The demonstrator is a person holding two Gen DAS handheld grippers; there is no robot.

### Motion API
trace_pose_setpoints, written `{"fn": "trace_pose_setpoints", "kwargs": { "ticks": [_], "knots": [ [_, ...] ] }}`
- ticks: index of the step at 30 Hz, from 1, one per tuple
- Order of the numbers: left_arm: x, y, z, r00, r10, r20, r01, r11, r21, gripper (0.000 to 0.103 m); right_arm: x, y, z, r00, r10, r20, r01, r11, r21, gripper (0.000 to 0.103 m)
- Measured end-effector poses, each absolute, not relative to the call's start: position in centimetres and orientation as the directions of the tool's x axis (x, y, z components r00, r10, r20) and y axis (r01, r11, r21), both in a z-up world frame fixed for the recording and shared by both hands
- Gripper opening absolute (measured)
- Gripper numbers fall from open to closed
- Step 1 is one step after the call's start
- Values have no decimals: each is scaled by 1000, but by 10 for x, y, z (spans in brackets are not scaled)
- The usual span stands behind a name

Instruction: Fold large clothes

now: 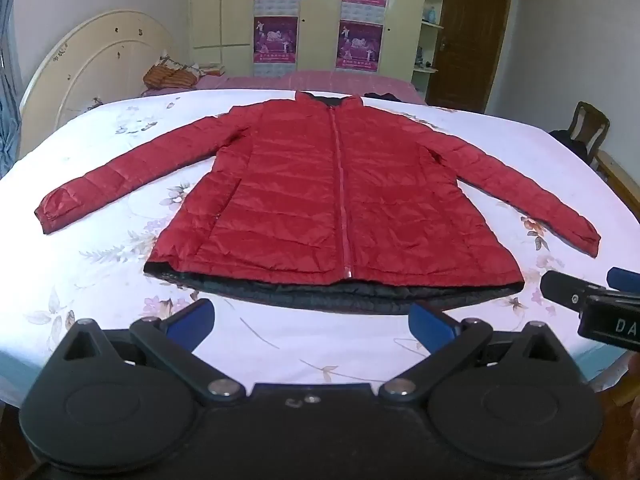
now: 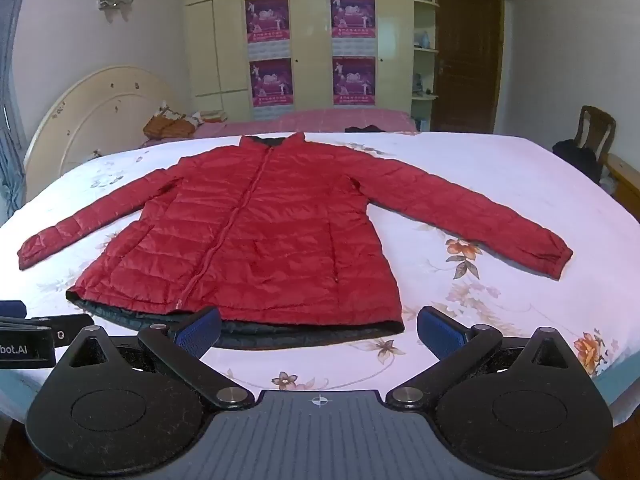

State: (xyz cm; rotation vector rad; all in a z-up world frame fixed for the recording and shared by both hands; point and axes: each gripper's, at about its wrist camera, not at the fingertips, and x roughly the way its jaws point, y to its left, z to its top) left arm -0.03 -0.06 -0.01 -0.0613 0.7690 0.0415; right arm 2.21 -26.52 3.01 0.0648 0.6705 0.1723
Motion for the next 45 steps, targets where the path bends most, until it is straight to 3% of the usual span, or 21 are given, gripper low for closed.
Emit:
{"fn": "trace_pose_setpoints", "kwargs": {
  "ticks": [45],
  "knots": [
    [6, -1, 9, 725, 23, -688, -57, 998, -27, 103, 26, -273, 36, 777, 179, -603, -134, 984, 119, 103]
  ]
}}
